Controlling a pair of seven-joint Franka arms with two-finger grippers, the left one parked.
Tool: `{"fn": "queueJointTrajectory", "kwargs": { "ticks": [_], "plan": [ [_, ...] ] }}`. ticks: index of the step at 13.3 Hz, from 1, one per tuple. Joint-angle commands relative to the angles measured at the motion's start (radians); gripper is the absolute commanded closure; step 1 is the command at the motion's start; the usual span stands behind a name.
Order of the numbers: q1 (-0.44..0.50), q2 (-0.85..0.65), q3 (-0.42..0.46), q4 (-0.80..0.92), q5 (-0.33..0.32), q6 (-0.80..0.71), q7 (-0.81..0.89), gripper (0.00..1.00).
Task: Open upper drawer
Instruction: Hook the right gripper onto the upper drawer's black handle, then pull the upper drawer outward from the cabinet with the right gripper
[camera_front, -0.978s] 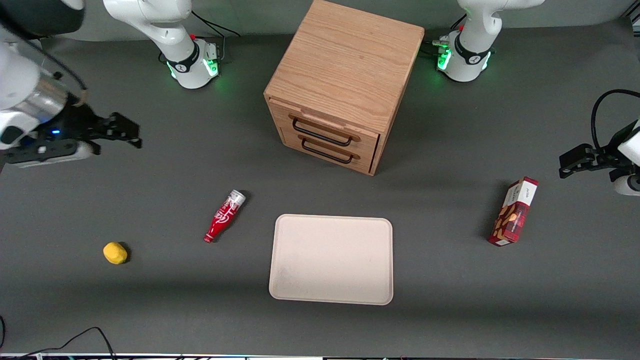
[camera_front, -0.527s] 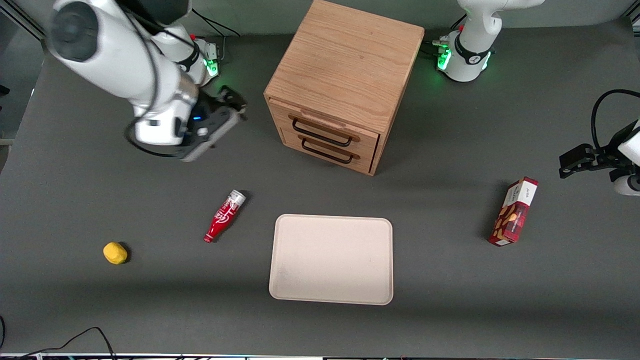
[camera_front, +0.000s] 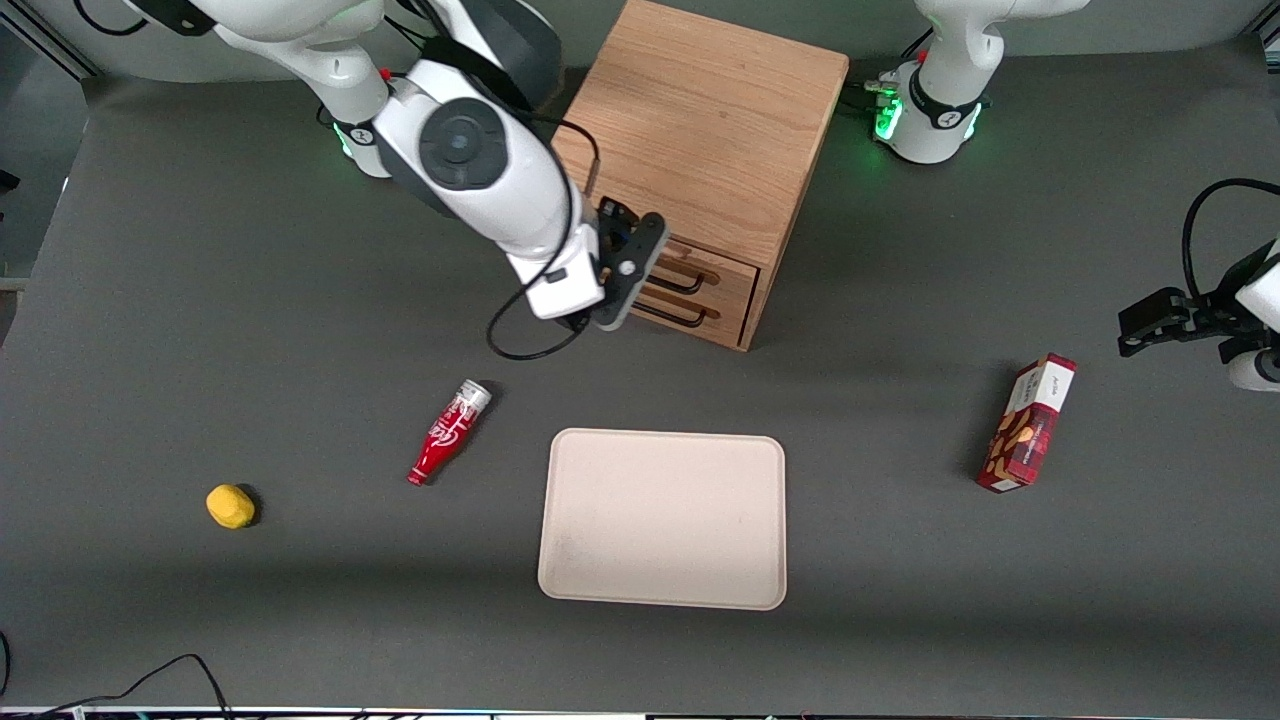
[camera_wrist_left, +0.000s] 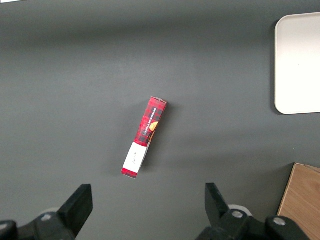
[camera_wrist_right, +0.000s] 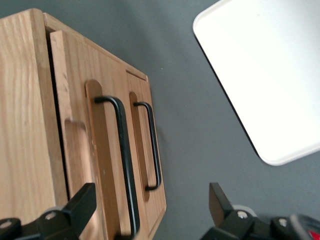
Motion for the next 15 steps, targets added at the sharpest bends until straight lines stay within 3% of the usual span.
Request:
{"fn": "queueJointTrajectory", "kwargs": {
  "ticks": [1,5,7,15],
  "plan": [
    [0.009,0.031,0.009,-0.009,-0.030,0.051,-0.022,0.00],
    [0.011,0.033,0.011,-0.069,-0.061,0.100,-0.024,0.00],
    [0.009,0.033,0.021,-0.088,-0.107,0.103,-0.022,0.00],
    [0.006,0.054,-0.017,-0.094,-0.144,0.163,-0.077,0.00]
  ]
}}
